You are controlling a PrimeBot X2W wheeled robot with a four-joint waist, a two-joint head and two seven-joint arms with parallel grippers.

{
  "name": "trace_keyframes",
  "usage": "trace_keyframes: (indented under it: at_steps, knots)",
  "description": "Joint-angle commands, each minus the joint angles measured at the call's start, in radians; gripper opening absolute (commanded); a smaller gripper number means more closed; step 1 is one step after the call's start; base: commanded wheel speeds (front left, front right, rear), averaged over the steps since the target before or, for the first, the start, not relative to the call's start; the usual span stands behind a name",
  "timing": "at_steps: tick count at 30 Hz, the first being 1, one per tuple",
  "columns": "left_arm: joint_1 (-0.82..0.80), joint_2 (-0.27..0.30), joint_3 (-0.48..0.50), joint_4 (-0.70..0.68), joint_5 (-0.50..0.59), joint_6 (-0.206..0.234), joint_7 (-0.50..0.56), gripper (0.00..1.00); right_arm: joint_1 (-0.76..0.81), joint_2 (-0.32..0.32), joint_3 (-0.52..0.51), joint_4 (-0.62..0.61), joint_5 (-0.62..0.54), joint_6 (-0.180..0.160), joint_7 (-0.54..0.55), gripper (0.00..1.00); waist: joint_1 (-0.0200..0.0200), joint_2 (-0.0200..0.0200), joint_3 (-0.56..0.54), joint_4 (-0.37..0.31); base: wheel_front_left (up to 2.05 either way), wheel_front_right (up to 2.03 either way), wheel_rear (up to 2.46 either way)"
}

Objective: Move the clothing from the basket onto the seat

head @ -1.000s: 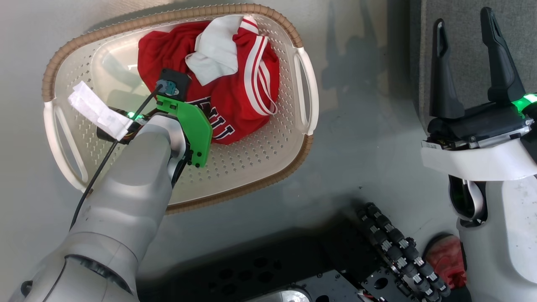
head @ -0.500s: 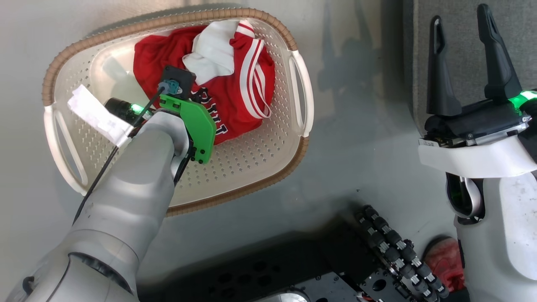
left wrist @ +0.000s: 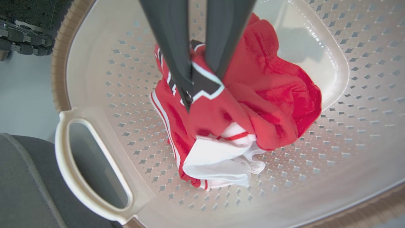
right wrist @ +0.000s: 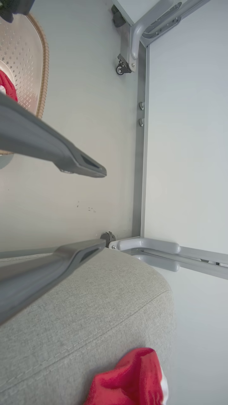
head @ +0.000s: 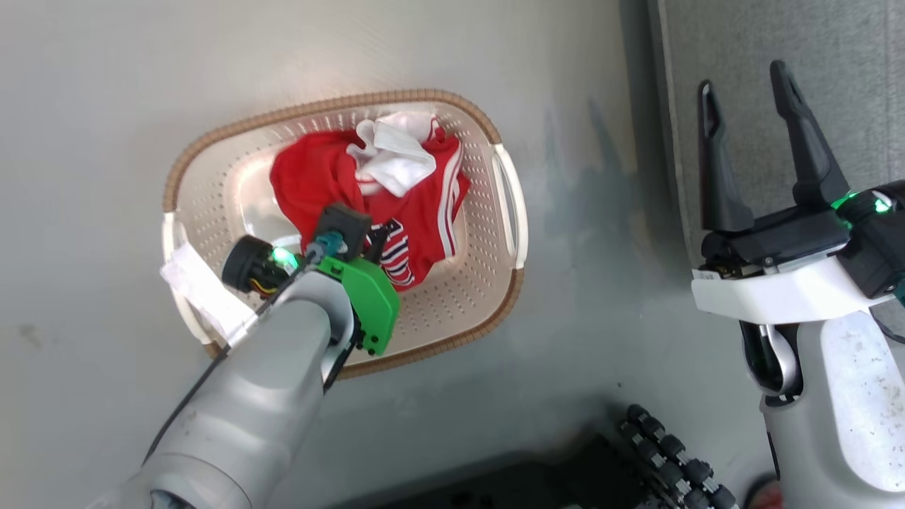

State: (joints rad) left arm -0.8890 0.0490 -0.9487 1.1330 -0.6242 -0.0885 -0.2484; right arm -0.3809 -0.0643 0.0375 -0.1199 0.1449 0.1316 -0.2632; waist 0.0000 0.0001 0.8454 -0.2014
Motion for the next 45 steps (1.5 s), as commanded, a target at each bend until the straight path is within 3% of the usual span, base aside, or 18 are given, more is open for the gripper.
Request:
trace_keyframes:
  at_steps: [1, 9, 16, 26, 36, 45]
  knots:
    - [0.031, 0.003, -0.010, -0.015, -0.004, 0.004, -0.011, 0.00, 0.024, -0.010, 0.001, 0.008, -0.006, -0.002, -0.002, 1.00, 0.0000, -0.0001, -0.143, 0.054, 0.00, 0.00, 0.00]
    - [0.158, 0.002, 0.020, -0.157, 0.013, 0.063, -0.017, 0.00, 0.106, -0.025, 0.013, 0.045, -0.009, -0.002, -0.002, 1.00, 0.0000, -0.0001, -0.351, 0.090, 0.00, 0.00, 0.00]
    - [0.304, 0.031, 0.144, -0.331, 0.082, 0.116, -0.017, 0.00, 0.187, -0.020, 0.041, 0.078, 0.003, -0.002, -0.002, 1.00, 0.0000, -0.0001, -0.532, 0.093, 0.00, 0.00, 0.00]
    - [0.498, 0.065, 0.302, -0.548, 0.178, 0.153, -0.017, 0.00, 0.297, -0.018, 0.096, 0.123, 0.017, -0.002, -0.002, 1.00, 0.0000, -0.0001, -0.739, 0.071, 0.00, 0.00, 0.00]
    - [0.601, 0.070, 0.397, -0.702, 0.233, 0.162, -0.017, 0.00, 0.369, -0.012, 0.133, 0.140, 0.025, -0.002, -0.002, 1.00, 0.0000, -0.0001, -0.849, 0.051, 0.00, 0.00, 0.00]
    - [0.611, 0.059, 0.407, -0.784, 0.248, 0.154, -0.017, 0.00, 0.394, -0.011, 0.151, 0.148, 0.034, -0.002, -0.002, 1.00, 0.0000, -0.0001, -0.880, 0.049, 0.00, 0.00, 0.00]
